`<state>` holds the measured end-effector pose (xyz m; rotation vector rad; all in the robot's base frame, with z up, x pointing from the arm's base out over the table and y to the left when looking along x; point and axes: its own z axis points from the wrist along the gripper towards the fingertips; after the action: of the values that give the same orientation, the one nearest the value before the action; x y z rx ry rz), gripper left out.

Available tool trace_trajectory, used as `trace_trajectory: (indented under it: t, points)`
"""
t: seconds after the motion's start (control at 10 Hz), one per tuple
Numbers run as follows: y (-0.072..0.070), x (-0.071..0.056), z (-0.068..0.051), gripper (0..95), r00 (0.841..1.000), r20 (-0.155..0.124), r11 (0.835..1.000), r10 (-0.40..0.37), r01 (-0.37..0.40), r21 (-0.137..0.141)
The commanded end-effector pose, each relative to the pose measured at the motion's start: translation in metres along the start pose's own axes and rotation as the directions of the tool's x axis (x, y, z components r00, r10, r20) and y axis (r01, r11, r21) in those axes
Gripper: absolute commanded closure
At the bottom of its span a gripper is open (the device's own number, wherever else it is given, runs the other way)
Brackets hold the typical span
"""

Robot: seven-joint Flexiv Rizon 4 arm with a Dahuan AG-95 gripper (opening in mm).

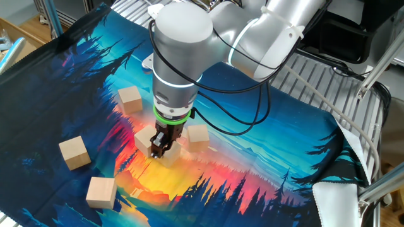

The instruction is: Stack the blocks into a pyramid shape

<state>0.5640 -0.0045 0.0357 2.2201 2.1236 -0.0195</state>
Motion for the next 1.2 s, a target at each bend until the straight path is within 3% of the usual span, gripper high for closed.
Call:
trace_trajectory:
  t: [0.1, 1.2]
  points:
    - [0.0002, 0.0001, -0.0006, 95.0, 1.000, -0.001, 1.000, 0.015, -0.015, -0.001]
    - [0.0059, -0.0041, 0.0018, 95.0, 1.000, -0.003, 1.000, 0.026, -0.026, -0.004]
